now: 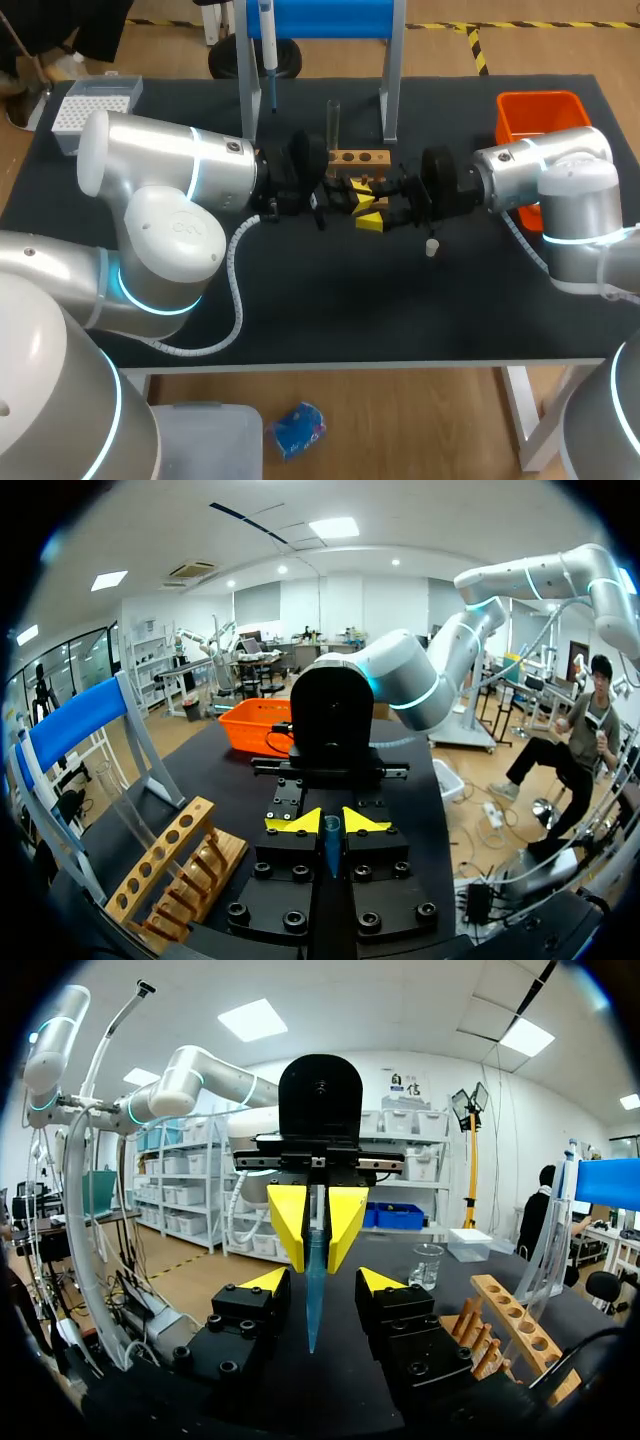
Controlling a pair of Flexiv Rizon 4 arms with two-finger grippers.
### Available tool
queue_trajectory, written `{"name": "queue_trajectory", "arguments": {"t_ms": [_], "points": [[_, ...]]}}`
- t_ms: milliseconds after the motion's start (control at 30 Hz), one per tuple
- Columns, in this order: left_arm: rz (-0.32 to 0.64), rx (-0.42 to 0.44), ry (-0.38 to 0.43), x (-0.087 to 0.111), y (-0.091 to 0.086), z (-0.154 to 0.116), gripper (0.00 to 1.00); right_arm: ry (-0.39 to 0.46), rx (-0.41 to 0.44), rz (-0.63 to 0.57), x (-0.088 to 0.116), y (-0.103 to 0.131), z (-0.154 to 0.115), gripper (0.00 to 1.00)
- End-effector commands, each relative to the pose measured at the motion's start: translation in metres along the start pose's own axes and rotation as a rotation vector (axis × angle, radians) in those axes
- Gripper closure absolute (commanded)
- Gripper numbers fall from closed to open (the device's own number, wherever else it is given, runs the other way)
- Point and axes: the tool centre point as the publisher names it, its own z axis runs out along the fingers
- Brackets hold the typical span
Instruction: Invert the test tube, pick up the pipette, mount the tip to pipette, aspirate from beaker and dispense into the tube, eject the tip, return the pipette, and cap with the stopper.
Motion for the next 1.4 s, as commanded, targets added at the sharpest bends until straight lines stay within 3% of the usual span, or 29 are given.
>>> {"name": "queue_trajectory", "arguments": {"t_ms": [33,133,200,233,567,600,633,900,1133,1300,1400], "points": [[0.000,0.001,0.004,0.000,0.000,0.000,1.00,0.001,-0.009,-0.007,0.001,0.000,0.000,0.67],[0.001,0.002,0.004,0.000,0.000,0.001,1.00,0.002,-0.015,-0.006,0.001,0.000,0.000,0.78],[0.002,0.002,0.004,0.000,-0.001,0.001,1.00,0.002,-0.017,-0.005,0.001,0.000,0.000,0.97],[0.002,0.003,0.004,0.000,-0.001,0.001,1.00,0.002,-0.020,-0.005,0.001,0.000,0.001,1.00],[0.006,0.004,0.004,0.002,-0.002,0.000,1.00,-0.001,-0.024,-0.004,0.001,0.000,0.000,1.00],[0.001,0.018,-0.005,0.003,-0.003,0.000,0.55,-0.001,-0.024,-0.005,0.001,-0.001,0.000,1.00],[0.008,0.025,-0.001,0.003,-0.004,0.000,0.00,-0.001,-0.024,-0.005,0.001,-0.001,0.000,1.00],[-0.004,0.050,-0.062,-0.008,-0.024,-0.020,0.00,-0.006,-0.020,0.002,0.005,-0.004,-0.003,1.00],[-0.018,0.021,-0.164,-0.033,-0.040,-0.042,0.00,-0.027,-0.010,0.011,0.015,-0.007,-0.018,1.00],[-0.109,0.027,-0.222,-0.051,-0.044,-0.054,0.00,-0.054,0.003,0.012,0.029,-0.006,-0.034,1.00],[-0.241,0.041,-0.192,-0.063,-0.037,-0.058,0.00,-0.070,0.007,0.007,0.036,-0.004,-0.043,1.00]]}}
